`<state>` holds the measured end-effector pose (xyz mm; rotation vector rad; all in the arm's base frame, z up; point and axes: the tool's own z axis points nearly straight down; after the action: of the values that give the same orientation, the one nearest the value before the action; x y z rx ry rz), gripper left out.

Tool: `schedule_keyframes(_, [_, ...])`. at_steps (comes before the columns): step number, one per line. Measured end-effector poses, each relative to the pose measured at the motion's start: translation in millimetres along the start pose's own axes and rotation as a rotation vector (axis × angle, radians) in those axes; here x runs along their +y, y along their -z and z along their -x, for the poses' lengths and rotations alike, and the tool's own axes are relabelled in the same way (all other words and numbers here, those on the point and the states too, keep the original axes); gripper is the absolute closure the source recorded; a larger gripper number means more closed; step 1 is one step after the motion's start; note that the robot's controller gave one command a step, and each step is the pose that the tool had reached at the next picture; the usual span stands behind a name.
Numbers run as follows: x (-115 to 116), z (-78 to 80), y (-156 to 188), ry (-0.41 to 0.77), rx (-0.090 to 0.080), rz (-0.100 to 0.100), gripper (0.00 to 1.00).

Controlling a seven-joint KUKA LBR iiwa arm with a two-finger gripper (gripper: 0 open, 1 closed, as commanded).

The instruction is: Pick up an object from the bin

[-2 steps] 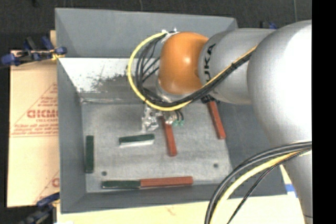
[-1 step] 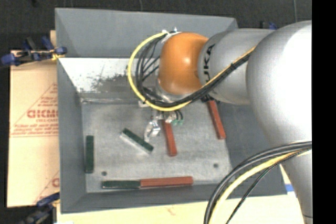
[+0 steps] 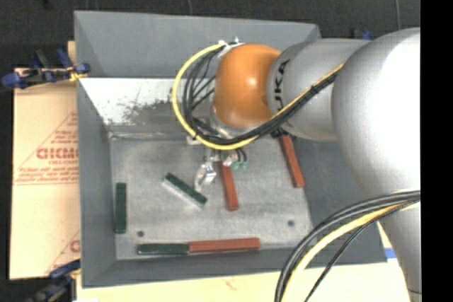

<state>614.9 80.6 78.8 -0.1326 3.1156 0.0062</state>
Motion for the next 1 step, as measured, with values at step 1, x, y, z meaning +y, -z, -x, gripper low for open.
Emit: schedule_keyframes(1, [23.5, -44.8, 0.9, 0.016, -0.006, -0.003, 0.0])
